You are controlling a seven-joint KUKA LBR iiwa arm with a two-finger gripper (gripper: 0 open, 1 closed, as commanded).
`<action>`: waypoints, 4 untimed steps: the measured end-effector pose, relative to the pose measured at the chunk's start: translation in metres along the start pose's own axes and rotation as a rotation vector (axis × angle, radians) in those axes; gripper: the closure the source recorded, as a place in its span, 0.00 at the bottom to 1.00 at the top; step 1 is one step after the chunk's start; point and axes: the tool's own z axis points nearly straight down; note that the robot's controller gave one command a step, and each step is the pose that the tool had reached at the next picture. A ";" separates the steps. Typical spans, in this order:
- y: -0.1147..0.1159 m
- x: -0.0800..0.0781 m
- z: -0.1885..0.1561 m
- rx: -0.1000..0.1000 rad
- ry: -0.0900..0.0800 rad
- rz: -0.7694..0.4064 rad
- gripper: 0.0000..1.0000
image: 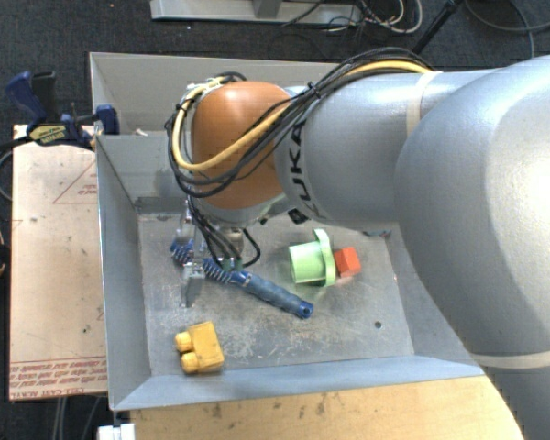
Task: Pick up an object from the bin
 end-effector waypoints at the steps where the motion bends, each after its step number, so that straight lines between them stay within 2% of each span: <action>1: -0.001 -0.002 -0.004 -0.001 -0.007 0.004 1.00; 2: 0.006 -0.008 0.024 -0.002 -0.006 0.066 1.00; 3: 0.010 -0.076 0.000 -0.004 -0.016 0.098 1.00; 4: 0.024 -0.059 -0.017 -0.003 -0.009 0.178 1.00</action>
Offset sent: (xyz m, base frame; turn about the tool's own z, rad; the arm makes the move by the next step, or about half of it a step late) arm 0.0000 0.0000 0.0000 0.0000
